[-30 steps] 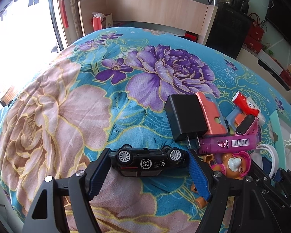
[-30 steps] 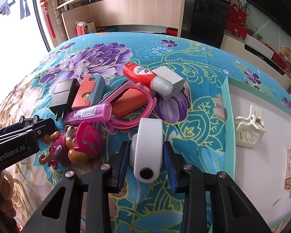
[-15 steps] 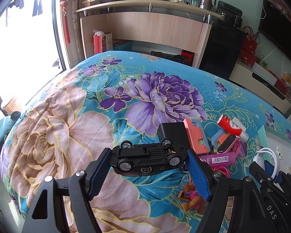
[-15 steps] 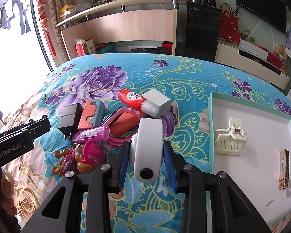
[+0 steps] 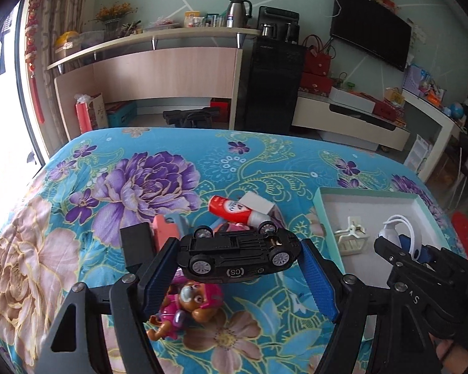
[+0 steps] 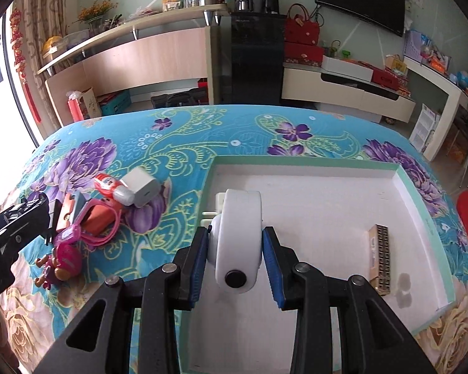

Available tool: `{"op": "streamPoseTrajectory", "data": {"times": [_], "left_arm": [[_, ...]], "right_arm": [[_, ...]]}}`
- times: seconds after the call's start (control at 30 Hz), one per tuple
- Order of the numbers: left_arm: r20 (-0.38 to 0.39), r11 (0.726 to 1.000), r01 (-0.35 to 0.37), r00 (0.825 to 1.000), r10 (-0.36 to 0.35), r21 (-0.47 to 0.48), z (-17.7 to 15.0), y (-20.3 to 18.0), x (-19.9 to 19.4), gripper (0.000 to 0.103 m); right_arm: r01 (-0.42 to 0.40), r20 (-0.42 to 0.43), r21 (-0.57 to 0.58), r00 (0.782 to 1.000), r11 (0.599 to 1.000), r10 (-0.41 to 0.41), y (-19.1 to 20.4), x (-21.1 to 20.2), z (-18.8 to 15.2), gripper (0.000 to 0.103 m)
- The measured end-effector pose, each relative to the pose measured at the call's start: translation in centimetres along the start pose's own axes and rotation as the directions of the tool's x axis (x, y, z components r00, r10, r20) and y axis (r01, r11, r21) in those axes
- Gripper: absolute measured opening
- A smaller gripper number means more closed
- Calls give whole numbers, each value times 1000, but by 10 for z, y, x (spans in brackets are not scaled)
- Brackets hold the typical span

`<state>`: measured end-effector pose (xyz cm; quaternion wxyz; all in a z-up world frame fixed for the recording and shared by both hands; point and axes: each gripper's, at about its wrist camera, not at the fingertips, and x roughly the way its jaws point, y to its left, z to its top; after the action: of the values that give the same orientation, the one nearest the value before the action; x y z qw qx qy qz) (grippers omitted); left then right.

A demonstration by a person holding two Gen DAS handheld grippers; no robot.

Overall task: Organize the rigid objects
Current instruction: 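Carry the car and white round object into the tray and release both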

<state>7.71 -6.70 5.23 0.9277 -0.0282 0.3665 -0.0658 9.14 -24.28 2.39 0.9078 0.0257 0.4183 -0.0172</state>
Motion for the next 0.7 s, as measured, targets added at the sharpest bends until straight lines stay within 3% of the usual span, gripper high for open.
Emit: {"op": "streamPoseTrajectory", "data": {"times": [0.27,0.7], "left_arm": [[35,982,89,995,-96,166,-6,-69,5,79],[14,947,164,985,-174,275,-22,-127,37,79]], "right_arm": [[93,-21,77,996,993,-91,-57,-7,-7,37],[135,-33,184,991,974,-131,-105,-16,-15,37]]}}
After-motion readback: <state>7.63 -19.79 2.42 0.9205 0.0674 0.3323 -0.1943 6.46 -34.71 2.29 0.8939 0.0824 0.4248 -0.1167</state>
